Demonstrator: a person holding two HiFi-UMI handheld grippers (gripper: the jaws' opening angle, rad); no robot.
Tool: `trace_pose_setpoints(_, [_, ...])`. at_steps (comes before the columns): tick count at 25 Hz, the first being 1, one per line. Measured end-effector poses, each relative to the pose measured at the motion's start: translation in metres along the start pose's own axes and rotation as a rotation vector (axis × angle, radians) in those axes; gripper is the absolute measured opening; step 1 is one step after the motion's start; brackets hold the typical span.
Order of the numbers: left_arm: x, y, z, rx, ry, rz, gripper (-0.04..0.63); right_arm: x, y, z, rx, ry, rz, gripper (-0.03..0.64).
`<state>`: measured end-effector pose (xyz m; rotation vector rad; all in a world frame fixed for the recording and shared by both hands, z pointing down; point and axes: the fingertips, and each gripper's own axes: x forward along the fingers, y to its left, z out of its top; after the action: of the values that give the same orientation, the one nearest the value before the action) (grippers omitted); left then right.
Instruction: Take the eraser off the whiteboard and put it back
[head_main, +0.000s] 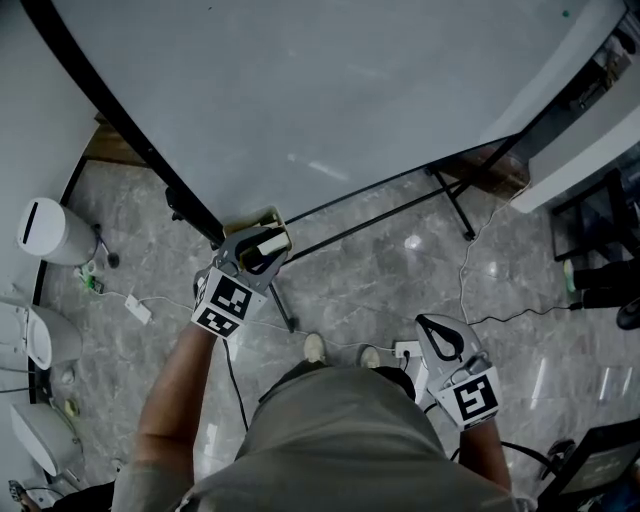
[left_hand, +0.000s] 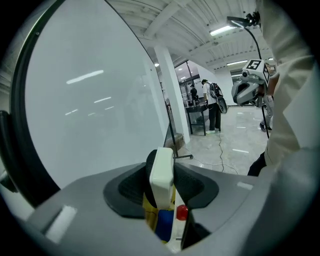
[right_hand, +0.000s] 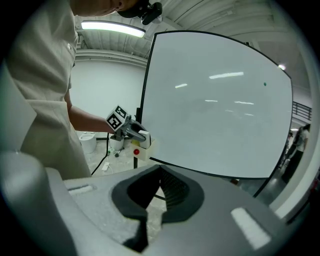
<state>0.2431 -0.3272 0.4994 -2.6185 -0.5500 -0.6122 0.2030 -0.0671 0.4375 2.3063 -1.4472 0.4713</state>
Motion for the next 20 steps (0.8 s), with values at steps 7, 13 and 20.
trace_pose_setpoints(7, [0.012,-0.005,-0.018,0.016,0.043,-0.015,0.172,0.008,0.002,-0.001,0.008,0.007,0.013,0.003])
trace_pose_setpoints(13, [0.016,-0.011,-0.021,0.075,0.082,-0.014,0.178,0.008,-0.001,-0.004,0.007,0.014,0.022,0.003])
trace_pose_setpoints(20, [0.020,-0.012,-0.024,0.101,0.109,0.020,0.189,0.008,-0.005,-0.004,0.005,-0.002,0.037,0.003])
